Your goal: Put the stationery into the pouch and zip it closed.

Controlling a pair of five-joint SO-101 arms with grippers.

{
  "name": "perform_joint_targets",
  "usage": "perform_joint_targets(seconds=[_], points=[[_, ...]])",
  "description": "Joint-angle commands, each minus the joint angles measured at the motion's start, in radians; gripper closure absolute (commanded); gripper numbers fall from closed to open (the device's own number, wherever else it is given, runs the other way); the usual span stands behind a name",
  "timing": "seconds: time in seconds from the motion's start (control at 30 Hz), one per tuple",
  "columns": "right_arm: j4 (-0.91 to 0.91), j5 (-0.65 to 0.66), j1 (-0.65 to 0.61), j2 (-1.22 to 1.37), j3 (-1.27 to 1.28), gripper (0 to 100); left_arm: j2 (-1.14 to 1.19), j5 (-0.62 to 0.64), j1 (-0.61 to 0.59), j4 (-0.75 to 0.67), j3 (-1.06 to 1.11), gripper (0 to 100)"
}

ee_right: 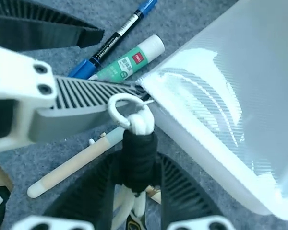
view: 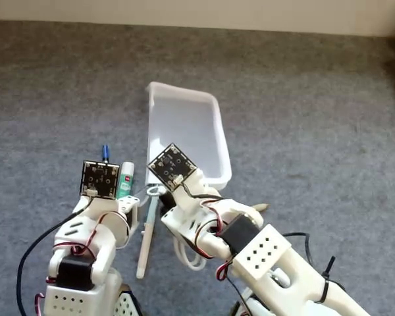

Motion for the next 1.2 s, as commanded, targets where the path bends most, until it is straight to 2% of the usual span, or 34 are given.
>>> perform_joint_targets(seconds=[0.0,0.1,0.3,0.57,0.77,0.97,1.17], points=[[0.016,0.008,0.007,-0.047,-0.013,99.3,-0.010,0.003,0.021,-0.114,0.041,74],[0.018,0.008,0.007,-0.047,-0.013,99.3,-0.010,0.003,0.021,-0.167,0.074,75],[0.019,0.011,0.012,-0.047,-0.013,99.3,-0.012,0.002,0.021,-0.175,0.071,88],[0.061,0.009,0.036,-0.047,-0.022,99.3,-0.012,0.002,0.013,-0.176,0.061,99],[0.096,0.008,0.145,-0.047,-0.024,99.3,-0.012,0.002,0.012,-0.170,0.033,99],[0.096,0.008,0.220,-0.048,-0.025,99.3,-0.012,0.006,-0.059,-0.170,0.031,99],[0.096,0.008,0.318,-0.068,-0.048,99.3,-0.012,0.006,-0.081,-0.170,0.031,99]])
